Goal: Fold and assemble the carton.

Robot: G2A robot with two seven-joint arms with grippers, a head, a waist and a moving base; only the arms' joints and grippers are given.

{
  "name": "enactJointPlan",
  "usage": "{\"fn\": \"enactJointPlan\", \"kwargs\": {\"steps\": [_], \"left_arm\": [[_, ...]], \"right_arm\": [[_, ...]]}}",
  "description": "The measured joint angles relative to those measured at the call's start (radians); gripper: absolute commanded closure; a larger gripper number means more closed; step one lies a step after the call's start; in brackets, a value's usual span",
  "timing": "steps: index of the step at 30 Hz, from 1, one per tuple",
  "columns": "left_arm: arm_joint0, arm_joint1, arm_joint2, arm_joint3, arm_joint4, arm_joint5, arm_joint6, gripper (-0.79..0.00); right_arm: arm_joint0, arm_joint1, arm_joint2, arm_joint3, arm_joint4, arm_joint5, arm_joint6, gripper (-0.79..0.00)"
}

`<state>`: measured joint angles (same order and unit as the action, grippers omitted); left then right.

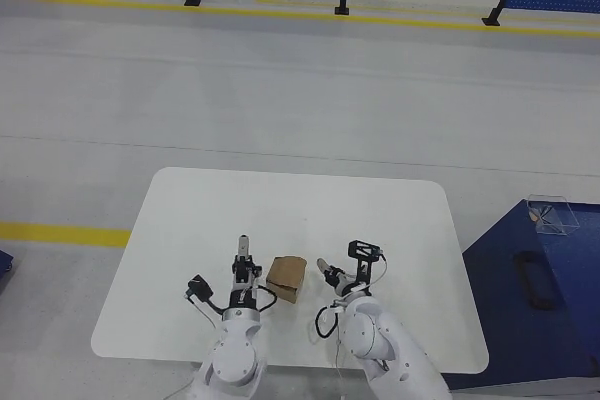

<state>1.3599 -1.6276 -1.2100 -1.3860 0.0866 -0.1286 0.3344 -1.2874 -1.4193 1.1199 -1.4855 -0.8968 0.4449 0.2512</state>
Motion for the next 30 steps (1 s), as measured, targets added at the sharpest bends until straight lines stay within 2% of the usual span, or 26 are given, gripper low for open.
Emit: {"fn": "enactJointPlan", "kwargs": {"steps": [2, 6, 15, 20, 24, 27, 30], "left_arm": [[-0.025, -0.002, 0.021, 0.030, 0.036, 0.074, -0.019, -0.785], [-0.022, 0.001, 0.039, 0.035, 0.076, 0.127, -0.070, -0.785], [0.112, 0.025, 0.062, -0.109, 0.122, 0.220, -0.322, -0.785], [0.146, 0.028, 0.057, -0.148, 0.083, 0.198, -0.314, -0.785], [0.125, 0.026, 0.062, -0.114, 0.082, 0.210, -0.293, -0.785], [0.106, 0.024, 0.068, -0.090, 0.083, 0.207, -0.270, -0.785], [0.106, 0.024, 0.068, -0.091, 0.082, 0.206, -0.271, -0.785]], "right_arm": [[0.000, -0.003, 0.005, -0.001, 0.024, 0.002, -0.003, -0.785], [0.000, -0.004, 0.009, -0.002, 0.035, 0.001, -0.002, -0.785], [0.000, -0.004, 0.009, -0.002, 0.034, 0.001, -0.002, -0.785], [0.000, -0.004, 0.009, -0.002, 0.034, 0.001, -0.002, -0.785], [-0.010, -0.003, 0.025, -0.011, 0.036, 0.000, -0.028, -0.785], [-0.026, -0.005, 0.054, -0.034, 0.060, 0.040, -0.071, -0.785], [-0.029, -0.008, 0.075, -0.052, 0.135, 0.038, -0.046, -0.785]]}}
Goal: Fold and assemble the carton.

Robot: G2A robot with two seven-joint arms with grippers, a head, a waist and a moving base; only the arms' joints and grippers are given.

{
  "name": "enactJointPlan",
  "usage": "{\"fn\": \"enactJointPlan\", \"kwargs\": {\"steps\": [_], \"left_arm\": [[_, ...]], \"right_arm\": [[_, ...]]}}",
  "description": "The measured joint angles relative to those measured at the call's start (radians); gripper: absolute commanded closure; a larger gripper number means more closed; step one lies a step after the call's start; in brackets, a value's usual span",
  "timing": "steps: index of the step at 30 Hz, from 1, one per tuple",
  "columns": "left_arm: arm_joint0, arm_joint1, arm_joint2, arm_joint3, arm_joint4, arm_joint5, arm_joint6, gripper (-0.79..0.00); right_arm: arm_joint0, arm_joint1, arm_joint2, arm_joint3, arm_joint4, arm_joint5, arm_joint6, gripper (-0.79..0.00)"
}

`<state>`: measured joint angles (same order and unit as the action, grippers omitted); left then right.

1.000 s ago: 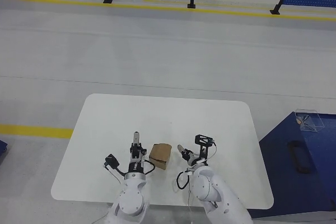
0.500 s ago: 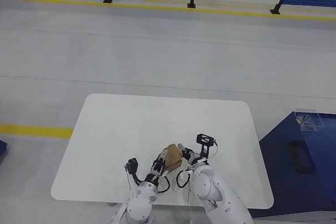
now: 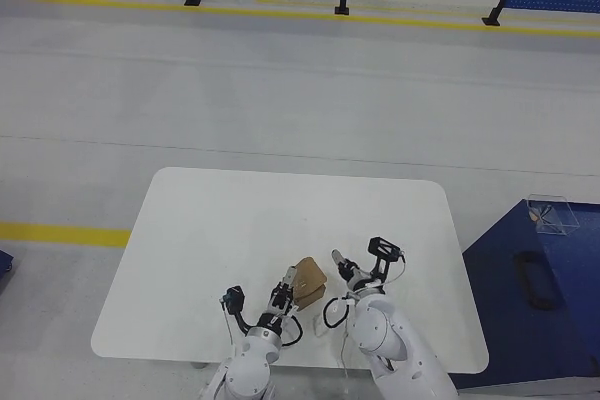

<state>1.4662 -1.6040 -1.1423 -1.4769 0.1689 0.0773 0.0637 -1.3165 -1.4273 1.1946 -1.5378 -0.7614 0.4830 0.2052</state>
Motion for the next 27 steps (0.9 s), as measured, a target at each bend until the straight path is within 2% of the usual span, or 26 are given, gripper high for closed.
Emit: {"fn": "enactJointPlan", "kwargs": {"steps": [5, 8, 9, 10, 14, 17, 20, 23, 27], "left_arm": [[-0.003, 0.002, 0.000, 0.000, 0.012, 0.009, -0.006, -0.785], [-0.026, 0.008, -0.007, -0.002, 0.086, 0.086, -0.023, -0.785], [-0.033, 0.011, -0.011, -0.006, 0.103, 0.115, -0.040, -0.659], [-0.041, 0.014, -0.017, -0.014, 0.125, 0.151, -0.061, -0.597], [-0.051, 0.022, -0.031, -0.028, 0.149, 0.207, -0.121, -0.610], [-0.049, 0.025, -0.038, -0.030, 0.134, 0.188, -0.154, -0.585], [-0.045, 0.027, -0.036, -0.023, 0.118, 0.164, -0.173, -0.600], [-0.042, 0.028, -0.037, -0.015, 0.097, 0.132, -0.178, -0.523], [-0.042, 0.030, -0.038, -0.004, 0.086, 0.107, -0.184, -0.496]], "right_arm": [[-0.003, 0.000, 0.001, -0.007, 0.001, -0.015, -0.006, -0.785], [-0.019, 0.000, 0.012, -0.028, 0.014, -0.034, -0.031, -0.785], [-0.021, 0.001, 0.014, -0.032, 0.012, -0.042, -0.021, -0.785], [-0.023, 0.003, 0.014, -0.038, -0.002, -0.054, -0.006, -0.785], [-0.040, 0.009, -0.004, -0.050, -0.075, -0.093, 0.021, -0.785], [-0.041, 0.009, -0.009, -0.044, -0.098, -0.085, 0.021, -0.785], [-0.038, 0.007, -0.019, -0.034, -0.114, -0.075, 0.011, -0.785], [-0.036, 0.005, -0.023, -0.029, -0.119, -0.071, 0.010, -0.785], [-0.026, 0.002, -0.036, -0.012, -0.130, -0.065, 0.018, -0.785]]}}
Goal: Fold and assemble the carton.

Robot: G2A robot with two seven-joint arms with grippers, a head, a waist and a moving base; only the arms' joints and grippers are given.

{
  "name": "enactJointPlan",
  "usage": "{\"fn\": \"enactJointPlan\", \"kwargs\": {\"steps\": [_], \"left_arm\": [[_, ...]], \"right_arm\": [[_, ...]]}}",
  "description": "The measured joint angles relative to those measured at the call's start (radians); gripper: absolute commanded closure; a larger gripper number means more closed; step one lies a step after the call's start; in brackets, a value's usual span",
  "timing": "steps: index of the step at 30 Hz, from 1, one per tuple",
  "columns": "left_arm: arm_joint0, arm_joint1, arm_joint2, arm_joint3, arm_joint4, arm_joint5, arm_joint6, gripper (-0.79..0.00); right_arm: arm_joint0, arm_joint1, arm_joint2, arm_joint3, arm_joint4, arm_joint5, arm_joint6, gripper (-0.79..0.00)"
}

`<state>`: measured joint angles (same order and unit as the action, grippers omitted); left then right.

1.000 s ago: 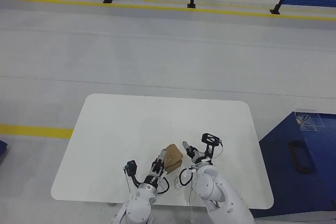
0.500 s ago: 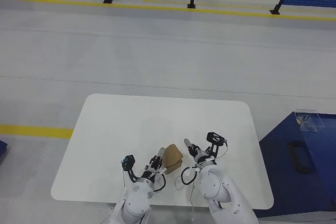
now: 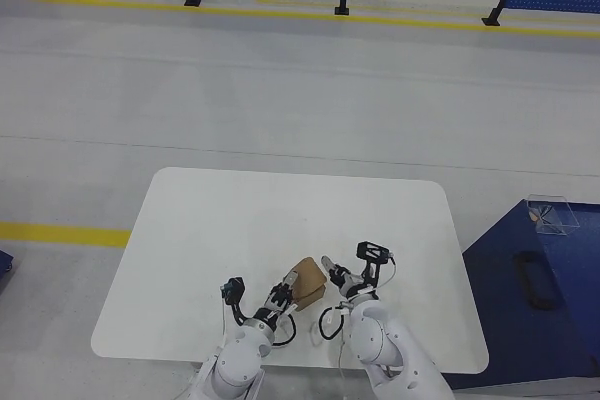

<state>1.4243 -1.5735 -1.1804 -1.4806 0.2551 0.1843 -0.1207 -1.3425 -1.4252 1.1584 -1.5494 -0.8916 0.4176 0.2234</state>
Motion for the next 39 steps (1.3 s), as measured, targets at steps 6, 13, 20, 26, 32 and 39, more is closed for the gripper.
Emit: {"fn": "enactJointPlan", "kwargs": {"steps": [6, 13, 20, 26, 32, 39], "left_arm": [[-0.003, 0.002, 0.004, 0.010, -0.007, -0.002, -0.001, -0.489], [-0.010, 0.005, 0.007, 0.020, -0.015, 0.007, -0.009, -0.416], [-0.009, 0.008, 0.010, 0.017, -0.023, -0.010, -0.005, -0.489], [-0.010, 0.011, 0.015, 0.025, -0.028, -0.023, -0.008, -0.493], [-0.012, 0.013, 0.024, 0.029, -0.023, -0.023, -0.007, -0.459], [-0.021, 0.014, 0.031, 0.037, -0.021, -0.002, -0.004, -0.456]], "right_arm": [[0.035, -0.005, -0.016, 0.047, 0.021, -0.029, 0.067, -0.785], [0.057, -0.007, -0.018, 0.077, 0.040, -0.060, 0.096, -0.785], [0.046, -0.012, 0.009, 0.066, 0.056, -0.014, -0.005, -0.785], [0.063, -0.012, -0.014, 0.096, 0.008, -0.029, 0.054, -0.785], [0.072, -0.008, 0.005, 0.103, 0.040, -0.084, 0.120, -0.785], [0.066, -0.004, 0.016, 0.095, 0.026, -0.096, 0.135, -0.785]]}}
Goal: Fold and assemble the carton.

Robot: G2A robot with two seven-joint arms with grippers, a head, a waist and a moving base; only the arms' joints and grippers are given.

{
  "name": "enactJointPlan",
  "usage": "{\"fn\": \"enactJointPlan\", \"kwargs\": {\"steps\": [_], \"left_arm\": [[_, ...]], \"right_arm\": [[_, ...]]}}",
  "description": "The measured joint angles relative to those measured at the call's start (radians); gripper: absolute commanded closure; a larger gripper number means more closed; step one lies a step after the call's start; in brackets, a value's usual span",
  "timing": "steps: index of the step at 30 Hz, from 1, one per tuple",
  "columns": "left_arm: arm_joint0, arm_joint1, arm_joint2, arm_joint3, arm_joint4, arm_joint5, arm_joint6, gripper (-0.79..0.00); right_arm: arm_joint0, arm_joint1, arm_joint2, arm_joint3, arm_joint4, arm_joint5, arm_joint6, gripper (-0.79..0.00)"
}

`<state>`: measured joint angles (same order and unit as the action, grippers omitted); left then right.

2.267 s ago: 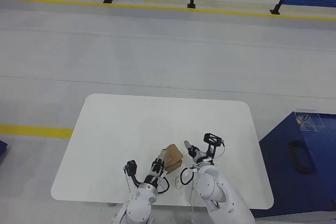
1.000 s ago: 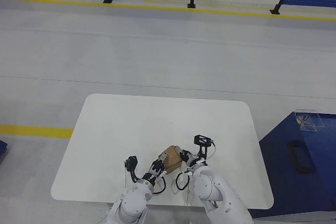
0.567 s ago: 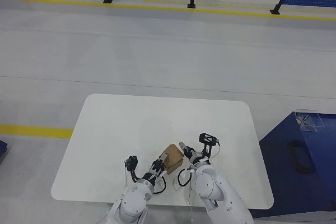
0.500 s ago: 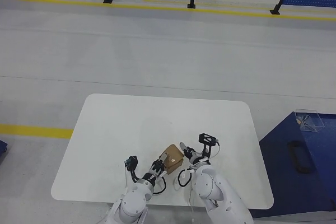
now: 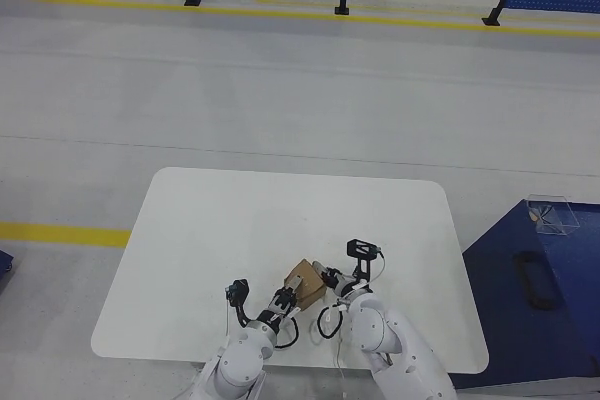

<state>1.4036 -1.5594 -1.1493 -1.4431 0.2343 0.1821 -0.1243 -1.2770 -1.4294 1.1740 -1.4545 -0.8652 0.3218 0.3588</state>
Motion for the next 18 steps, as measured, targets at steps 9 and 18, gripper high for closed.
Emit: {"fn": "enactJointPlan", "kwargs": {"steps": [9, 18], "left_arm": [[-0.020, -0.001, 0.015, 0.016, 0.005, 0.034, 0.015, -0.391], [-0.035, -0.001, 0.026, 0.039, 0.010, 0.050, 0.031, -0.388]], "right_arm": [[0.009, -0.004, -0.011, 0.017, -0.004, 0.008, -0.007, -0.785], [0.008, -0.005, 0.001, 0.013, 0.005, 0.009, -0.015, -0.785]]}}
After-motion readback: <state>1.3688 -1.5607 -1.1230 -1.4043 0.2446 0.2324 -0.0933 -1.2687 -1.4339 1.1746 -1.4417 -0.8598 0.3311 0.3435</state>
